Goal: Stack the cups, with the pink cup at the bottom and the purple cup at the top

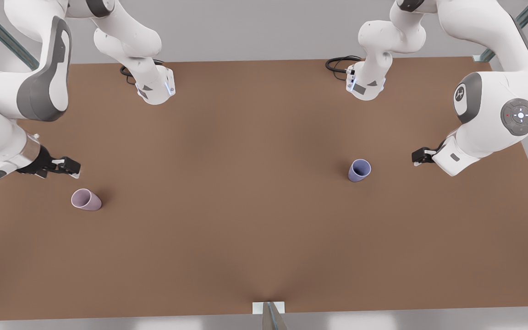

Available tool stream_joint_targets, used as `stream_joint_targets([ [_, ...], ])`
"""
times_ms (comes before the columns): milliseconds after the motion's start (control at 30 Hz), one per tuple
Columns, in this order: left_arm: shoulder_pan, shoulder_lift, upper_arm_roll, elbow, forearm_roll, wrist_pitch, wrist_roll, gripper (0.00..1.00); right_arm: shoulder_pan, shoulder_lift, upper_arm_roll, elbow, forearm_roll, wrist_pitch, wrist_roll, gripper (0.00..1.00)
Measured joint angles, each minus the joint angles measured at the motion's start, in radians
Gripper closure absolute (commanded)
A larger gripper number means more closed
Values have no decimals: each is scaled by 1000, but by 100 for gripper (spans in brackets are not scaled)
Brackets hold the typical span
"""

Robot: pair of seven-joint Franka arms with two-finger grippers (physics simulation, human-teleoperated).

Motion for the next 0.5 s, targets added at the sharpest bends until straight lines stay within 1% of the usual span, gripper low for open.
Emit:
stream_joint_targets([
  [67, 0, 0, 0, -1, 0, 2, -4, 0, 1, 5, 0, -1, 12, 0, 5, 0],
  [133, 0, 2, 0, -38, 0, 14, -4, 0, 0, 6, 0, -2, 2, 12, 7, 0],
  [167, 0, -1, 0, -46, 0, 16, -4, 0, -2, 19, 0, -3, 3, 32, 8, 0],
  [200, 3, -4, 0, -56, 0, 20, -4, 0, -2, 65, -2, -5, -1, 35, 9, 0],
  [300, 11, -23, 2, -88, -1, 33, -15, 0, -9, 106, -5, -3, -12, 39, 6, 0],
  [333, 8, -26, 1, -92, -1, 39, -15, 0, -40, 118, -6, -8, -5, 73, -1, 0],
  [433, 9, -26, 2, -98, -1, 40, -13, 0, -153, 167, -6, -26, 17, 75, -29, 0],
  [500, 7, -26, 2, -111, -1, 39, -15, 0, -172, 191, -6, -28, 21, 76, -60, 0],
])
